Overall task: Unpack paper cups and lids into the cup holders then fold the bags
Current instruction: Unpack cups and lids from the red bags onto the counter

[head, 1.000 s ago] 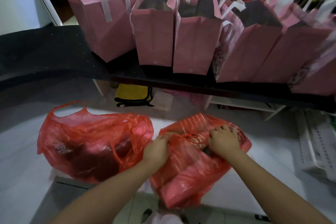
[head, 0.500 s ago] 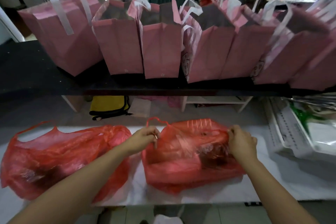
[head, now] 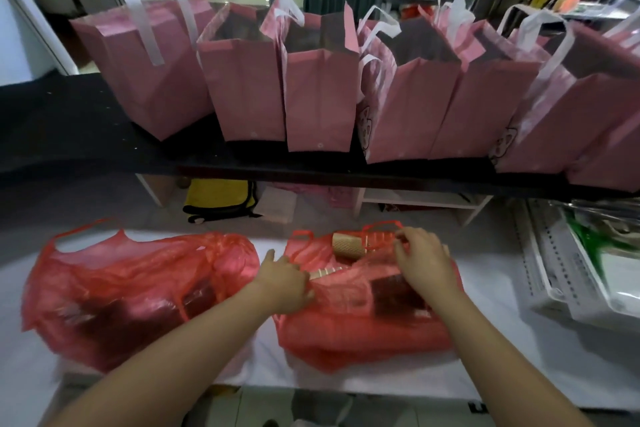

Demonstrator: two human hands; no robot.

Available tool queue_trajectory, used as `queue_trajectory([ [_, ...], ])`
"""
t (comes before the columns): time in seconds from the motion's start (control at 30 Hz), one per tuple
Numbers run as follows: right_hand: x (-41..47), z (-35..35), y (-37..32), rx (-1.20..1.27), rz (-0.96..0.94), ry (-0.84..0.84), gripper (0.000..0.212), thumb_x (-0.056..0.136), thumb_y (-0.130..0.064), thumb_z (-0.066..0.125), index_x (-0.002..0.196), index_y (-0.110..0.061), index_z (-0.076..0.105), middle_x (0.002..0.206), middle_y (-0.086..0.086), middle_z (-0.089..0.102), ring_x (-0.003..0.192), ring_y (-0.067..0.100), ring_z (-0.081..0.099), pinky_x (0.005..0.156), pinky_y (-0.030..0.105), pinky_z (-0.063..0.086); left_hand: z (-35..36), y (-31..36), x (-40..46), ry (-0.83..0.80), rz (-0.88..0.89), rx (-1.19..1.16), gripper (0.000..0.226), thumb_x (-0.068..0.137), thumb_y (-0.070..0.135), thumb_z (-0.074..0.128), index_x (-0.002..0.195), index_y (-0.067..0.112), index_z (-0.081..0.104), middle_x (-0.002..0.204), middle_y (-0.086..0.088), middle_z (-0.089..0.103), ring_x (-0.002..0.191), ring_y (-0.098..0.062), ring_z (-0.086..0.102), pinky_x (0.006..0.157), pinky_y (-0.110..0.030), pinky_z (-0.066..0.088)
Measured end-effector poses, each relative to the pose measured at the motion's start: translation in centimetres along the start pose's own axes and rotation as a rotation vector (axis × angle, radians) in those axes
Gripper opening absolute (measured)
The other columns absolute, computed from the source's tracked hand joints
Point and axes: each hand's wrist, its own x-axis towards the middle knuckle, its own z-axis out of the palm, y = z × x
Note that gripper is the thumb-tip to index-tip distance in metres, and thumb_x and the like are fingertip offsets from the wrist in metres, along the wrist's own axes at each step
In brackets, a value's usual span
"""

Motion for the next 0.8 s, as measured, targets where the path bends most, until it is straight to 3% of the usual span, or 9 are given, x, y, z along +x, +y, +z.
queue_trajectory([
  [0.17, 0.8, 1.9, -2.8, 0.059, -0.126, -0.092, 0.011, 0.094, -0.029, 0.06, 0.1, -0.023, 0.067, 0.103, -0.001, 0.067, 0.101, 0.027, 0.06, 0.088, 0.041, 0.045, 0.8, -1.2, -3.0, -0.065, -0.011, -0.1, 0.05, 0.1, 0.054, 0.028, 0.131, 0.03, 0.059, 0.14, -0.003, 0.055, 0.134, -0.03, 0.041, 0.116, -0.062, 0.018],
  [0.27, 1.1, 2.9, -4.4, 0.119, -0.213, -0.141, 0.009, 0.093, -0.027, 0.06, 0.09, -0.021, 0.066, 0.089, -0.001, 0.068, 0.087, 0.024, 0.063, 0.072, 0.037, 0.047, 1.7, -0.9, -4.2, -0.104, -0.033, -0.141, 0.051, 0.101, 0.056, 0.026, 0.143, 0.038, 0.047, 0.152, 0.002, 0.046, 0.138, -0.029, 0.038, 0.114, -0.059, 0.022],
  [0.33, 1.1, 3.8, -5.1, 0.098, -0.292, -0.251, 0.013, 0.093, -0.027, 0.057, 0.085, -0.02, 0.065, 0.085, -0.002, 0.066, 0.083, 0.024, 0.063, 0.063, 0.034, 0.039, 2.5, -0.5, -4.9, -0.152, -0.062, -0.195, 0.053, 0.102, 0.057, 0.02, 0.15, 0.042, 0.038, 0.157, 0.005, 0.042, 0.146, -0.029, 0.029, 0.116, -0.06, 0.019],
  [0.4, 0.9, 4.7, -5.6, 0.022, -0.351, -0.401, 0.014, 0.094, -0.028, 0.055, 0.089, -0.019, 0.065, 0.093, 0.001, 0.067, 0.088, 0.026, 0.064, 0.064, 0.033, 0.04, 3.2, -0.1, -5.5, -0.182, -0.097, -0.288, 0.063, 0.103, 0.06, 0.008, 0.146, 0.037, 0.048, 0.153, 0.003, 0.048, 0.151, -0.026, 0.021, 0.12, -0.059, 0.013],
  [0.47, 0.5, 5.5, -5.9, -0.051, -0.366, -0.511, 0.016, 0.094, -0.029, 0.053, 0.094, -0.019, 0.066, 0.101, 0.004, 0.068, 0.094, 0.029, 0.064, 0.072, 0.037, 0.051, 3.4, 0.0, -6.1, -0.131, -0.109, -0.369, 0.076, 0.103, 0.059, 0.0, 0.134, 0.029, 0.062, 0.141, -0.001, 0.059, 0.149, -0.02, 0.025, 0.12, -0.055, 0.017],
  [0.53, 0.1, 6.0, -6.3, -0.05, -0.373, -0.535, 0.017, 0.094, -0.03, 0.053, 0.093, -0.019, 0.066, 0.101, 0.006, 0.068, 0.095, 0.031, 0.065, 0.073, 0.039, 0.053, 3.3, -0.2, -6.6, -0.041, -0.09, -0.368, 0.066, 0.107, 0.052, 0.004, 0.135, 0.031, 0.061, 0.142, 0.001, 0.058, 0.146, -0.019, 0.031, 0.119, -0.05, 0.022],
  [0.6, -0.3, 6.3, -7.1, -0.008, -0.399, -0.512, 0.016, 0.094, -0.029, 0.053, 0.089, -0.018, 0.064, 0.098, 0.006, 0.068, 0.092, 0.031, 0.064, 0.069, 0.038, 0.051, 3.4, -0.7, -7.4, -0.005, -0.073, -0.341, 0.051, 0.109, 0.044, 0.011, 0.151, 0.042, 0.04, 0.159, 0.007, 0.039, 0.151, -0.022, 0.023, 0.121, -0.047, 0.019],
  [0.7, -0.6, 6.2, -9.4, 0.02, -0.467, -0.46, 0.018, 0.095, -0.028, 0.054, 0.089, -0.015, 0.066, 0.098, 0.007, 0.069, 0.093, 0.03, 0.064, 0.071, 0.039, 0.05, 3.3, -1.8, -9.0, -0.01, -0.105, -0.409, 0.054, 0.107, 0.039, 0.009, 0.159, 0.043, -0.004, 0.168, 0.009, 0.015, 0.154, -0.021, 0.013, 0.124, -0.046, 0.013],
  [0.8, -0.7, 5.9, -12.6, 0.06, -0.511, -0.4, 0.02, 0.096, -0.028, 0.053, 0.09, -0.014, 0.066, 0.097, 0.008, 0.07, 0.093, 0.03, 0.064, 0.072, 0.039, 0.05, 2.7, -3.6, -10.6, 0.152, -0.179, -0.499, 0.063, 0.104, 0.037, 0.019, 0.161, 0.03, -0.009, 0.161, -0.002, 0.035, 0.146, -0.022, 0.032, 0.119, -0.045, 0.026],
])
